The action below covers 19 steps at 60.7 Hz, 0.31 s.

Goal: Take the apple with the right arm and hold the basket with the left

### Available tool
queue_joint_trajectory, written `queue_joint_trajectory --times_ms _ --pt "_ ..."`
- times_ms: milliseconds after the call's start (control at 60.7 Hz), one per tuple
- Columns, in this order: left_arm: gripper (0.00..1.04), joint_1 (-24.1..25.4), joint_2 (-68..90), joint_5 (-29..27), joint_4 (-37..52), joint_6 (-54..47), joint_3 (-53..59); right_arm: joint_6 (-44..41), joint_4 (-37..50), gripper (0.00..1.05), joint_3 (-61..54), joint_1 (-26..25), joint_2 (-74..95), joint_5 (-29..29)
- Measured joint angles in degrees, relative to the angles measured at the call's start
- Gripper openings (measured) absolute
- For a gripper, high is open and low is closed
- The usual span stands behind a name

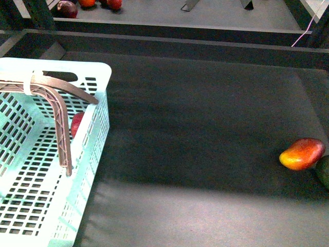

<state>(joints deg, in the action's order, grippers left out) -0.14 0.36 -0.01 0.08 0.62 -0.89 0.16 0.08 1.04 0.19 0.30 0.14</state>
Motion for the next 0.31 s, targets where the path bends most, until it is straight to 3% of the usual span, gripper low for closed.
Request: queue_joint_trajectory --times_ms 82,313 --pt "0.99 0.00 0.00 0.00 0.00 -0.13 0.00 0.00 0.00 0.96 0.00 0.00 0.00 0.00" --pt "0.97 0.00 0.00 0.00 0.00 -0.13 0.00 0.00 0.00 0.96 0.00 0.00 0.00 -0.02"
